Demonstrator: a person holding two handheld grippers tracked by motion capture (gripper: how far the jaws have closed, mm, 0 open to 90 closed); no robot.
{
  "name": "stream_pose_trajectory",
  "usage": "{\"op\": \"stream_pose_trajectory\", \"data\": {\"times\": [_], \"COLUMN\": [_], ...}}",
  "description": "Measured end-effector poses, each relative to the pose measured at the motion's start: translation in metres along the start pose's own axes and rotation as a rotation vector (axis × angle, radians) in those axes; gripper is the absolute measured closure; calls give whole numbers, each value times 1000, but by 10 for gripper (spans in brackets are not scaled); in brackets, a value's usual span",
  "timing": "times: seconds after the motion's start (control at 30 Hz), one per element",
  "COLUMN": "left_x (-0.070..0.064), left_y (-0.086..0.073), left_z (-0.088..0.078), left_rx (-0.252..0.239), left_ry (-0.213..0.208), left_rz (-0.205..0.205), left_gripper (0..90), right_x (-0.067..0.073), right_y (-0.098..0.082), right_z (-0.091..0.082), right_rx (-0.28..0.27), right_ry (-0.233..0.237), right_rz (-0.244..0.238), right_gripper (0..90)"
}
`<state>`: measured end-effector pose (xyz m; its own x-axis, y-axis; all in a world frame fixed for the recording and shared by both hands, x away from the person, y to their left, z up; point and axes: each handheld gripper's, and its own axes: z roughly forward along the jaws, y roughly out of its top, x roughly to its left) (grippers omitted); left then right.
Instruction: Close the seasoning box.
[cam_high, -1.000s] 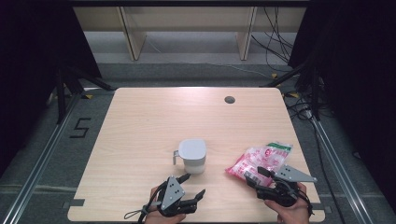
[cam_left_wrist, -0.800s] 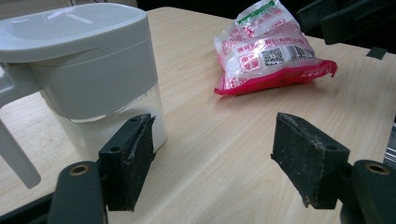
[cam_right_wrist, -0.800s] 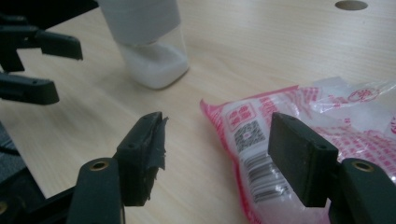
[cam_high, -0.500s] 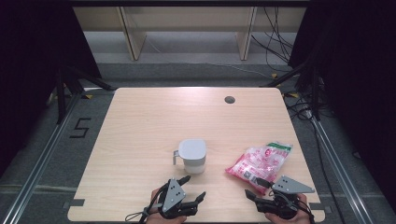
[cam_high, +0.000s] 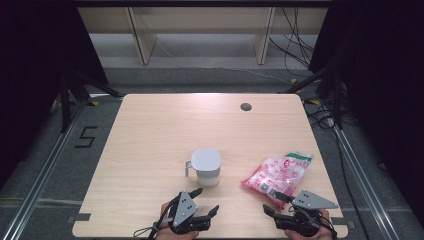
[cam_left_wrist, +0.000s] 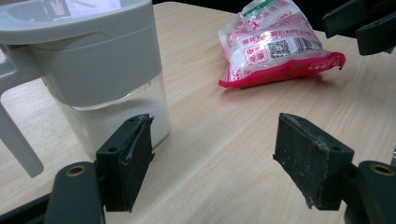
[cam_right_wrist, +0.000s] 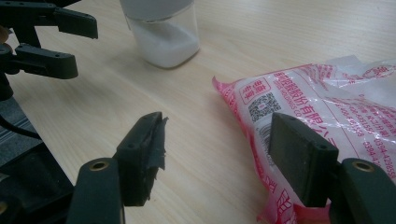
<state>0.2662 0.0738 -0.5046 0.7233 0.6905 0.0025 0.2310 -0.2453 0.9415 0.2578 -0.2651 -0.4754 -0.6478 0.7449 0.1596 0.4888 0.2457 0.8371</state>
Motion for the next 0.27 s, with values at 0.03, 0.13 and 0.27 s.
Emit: {"op": "stream_pose_trajectory", "data": {"times": [0.03,0.13,0.27], "left_x": [1,4,14], "left_y": [0,0,1], "left_z": [0,-4,-10], "left_rx": [-1,33,20], "left_ry": [3,18,37], "left_rz": [12,26,35], "left_gripper": [271,271,271], "right_x": [0,0,-2], "right_y": [0,0,0], "right_z": [0,0,-1], "right_rx": [0,-2,-19], "right_ry": [0,-3,-8], "right_rz": [-1,-1,-2], "right_gripper": [366,367,366]}}
